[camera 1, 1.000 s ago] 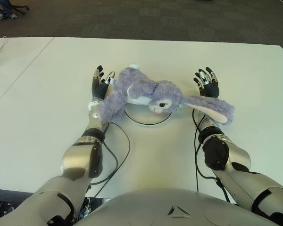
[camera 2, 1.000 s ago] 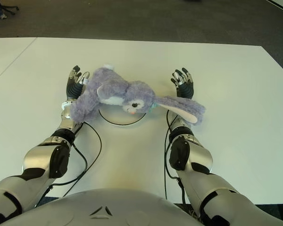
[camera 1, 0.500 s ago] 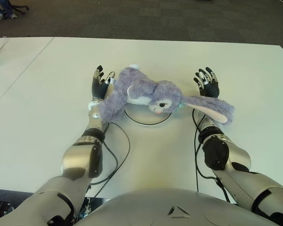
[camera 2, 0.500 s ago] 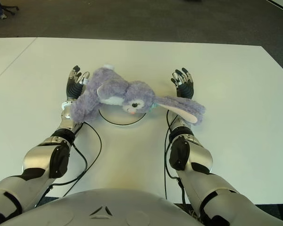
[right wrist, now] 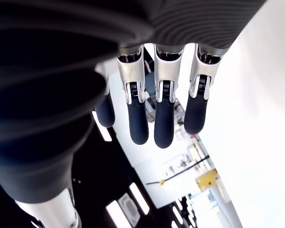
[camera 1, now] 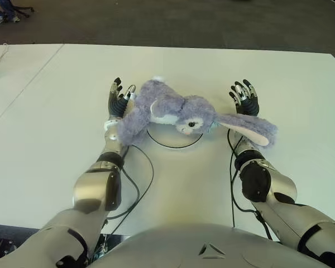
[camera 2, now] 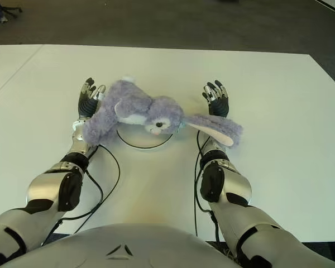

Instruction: Put the doll into the plate.

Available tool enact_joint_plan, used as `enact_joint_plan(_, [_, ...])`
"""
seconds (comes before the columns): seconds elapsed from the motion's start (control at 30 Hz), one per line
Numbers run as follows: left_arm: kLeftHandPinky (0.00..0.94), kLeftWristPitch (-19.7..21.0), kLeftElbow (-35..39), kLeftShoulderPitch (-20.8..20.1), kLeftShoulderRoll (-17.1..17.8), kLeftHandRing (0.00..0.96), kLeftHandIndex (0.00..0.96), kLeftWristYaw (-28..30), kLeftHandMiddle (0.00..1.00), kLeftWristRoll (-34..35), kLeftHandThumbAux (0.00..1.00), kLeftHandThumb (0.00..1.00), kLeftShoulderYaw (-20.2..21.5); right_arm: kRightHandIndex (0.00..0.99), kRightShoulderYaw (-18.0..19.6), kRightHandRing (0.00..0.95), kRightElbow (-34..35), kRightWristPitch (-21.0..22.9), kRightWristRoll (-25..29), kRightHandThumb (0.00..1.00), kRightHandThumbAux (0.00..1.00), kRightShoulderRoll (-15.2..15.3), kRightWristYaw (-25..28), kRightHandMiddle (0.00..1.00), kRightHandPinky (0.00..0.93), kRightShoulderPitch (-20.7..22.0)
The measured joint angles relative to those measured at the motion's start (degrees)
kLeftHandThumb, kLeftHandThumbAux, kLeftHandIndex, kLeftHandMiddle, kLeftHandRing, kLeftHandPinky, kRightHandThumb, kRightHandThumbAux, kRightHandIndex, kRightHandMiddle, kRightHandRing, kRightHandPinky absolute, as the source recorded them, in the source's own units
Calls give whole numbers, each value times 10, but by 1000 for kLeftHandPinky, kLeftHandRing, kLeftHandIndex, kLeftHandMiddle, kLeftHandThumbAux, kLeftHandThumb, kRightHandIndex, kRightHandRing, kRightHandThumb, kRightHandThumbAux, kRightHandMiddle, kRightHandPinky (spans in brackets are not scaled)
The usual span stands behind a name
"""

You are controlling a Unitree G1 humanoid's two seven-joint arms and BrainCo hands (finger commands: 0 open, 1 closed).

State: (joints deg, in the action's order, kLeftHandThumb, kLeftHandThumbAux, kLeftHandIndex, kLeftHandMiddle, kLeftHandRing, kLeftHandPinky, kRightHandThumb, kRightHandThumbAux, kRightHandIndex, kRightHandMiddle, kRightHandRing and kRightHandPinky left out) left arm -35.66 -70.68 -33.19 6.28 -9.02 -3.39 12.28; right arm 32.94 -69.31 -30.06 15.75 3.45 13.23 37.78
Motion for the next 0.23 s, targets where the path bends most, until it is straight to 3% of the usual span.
enact_joint_plan(0.23, [0, 0, 0, 0, 1, 0, 0, 0, 8, 0, 472, 0, 1, 194, -5, 283, 0, 0, -2, 164, 812, 0, 0, 283, 273, 0])
